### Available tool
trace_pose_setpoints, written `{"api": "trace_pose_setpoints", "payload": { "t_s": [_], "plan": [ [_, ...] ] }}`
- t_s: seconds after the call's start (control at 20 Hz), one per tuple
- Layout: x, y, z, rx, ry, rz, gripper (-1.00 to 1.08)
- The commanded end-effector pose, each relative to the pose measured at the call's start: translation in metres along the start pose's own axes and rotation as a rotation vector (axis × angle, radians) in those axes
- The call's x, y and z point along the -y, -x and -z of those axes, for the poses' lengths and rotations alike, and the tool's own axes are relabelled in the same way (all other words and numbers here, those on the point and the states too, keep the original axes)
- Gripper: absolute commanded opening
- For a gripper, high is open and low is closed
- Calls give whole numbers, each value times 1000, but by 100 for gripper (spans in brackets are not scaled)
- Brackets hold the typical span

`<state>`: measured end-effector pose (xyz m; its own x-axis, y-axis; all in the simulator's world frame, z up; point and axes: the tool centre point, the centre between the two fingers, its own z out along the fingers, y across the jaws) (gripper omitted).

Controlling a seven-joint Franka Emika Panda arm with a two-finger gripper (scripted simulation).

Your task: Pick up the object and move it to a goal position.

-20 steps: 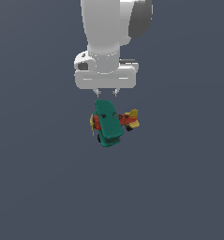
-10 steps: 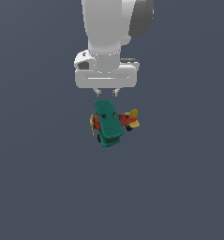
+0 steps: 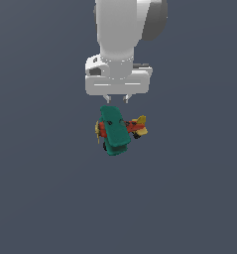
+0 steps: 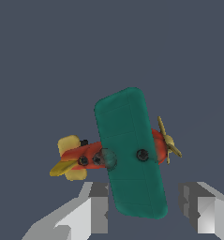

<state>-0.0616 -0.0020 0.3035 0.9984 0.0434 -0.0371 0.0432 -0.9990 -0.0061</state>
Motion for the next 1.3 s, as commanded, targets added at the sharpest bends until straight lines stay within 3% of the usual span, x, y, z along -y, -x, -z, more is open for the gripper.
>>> {"api": "trace_pose_setpoints", "payload": {
  "t_s": [0.0, 1.25],
  "plan": [
    [-1, -1, 0, -2, 3, -1, 28],
    [-22, 0, 18, -17, 49, 0, 28]
  ]
}}
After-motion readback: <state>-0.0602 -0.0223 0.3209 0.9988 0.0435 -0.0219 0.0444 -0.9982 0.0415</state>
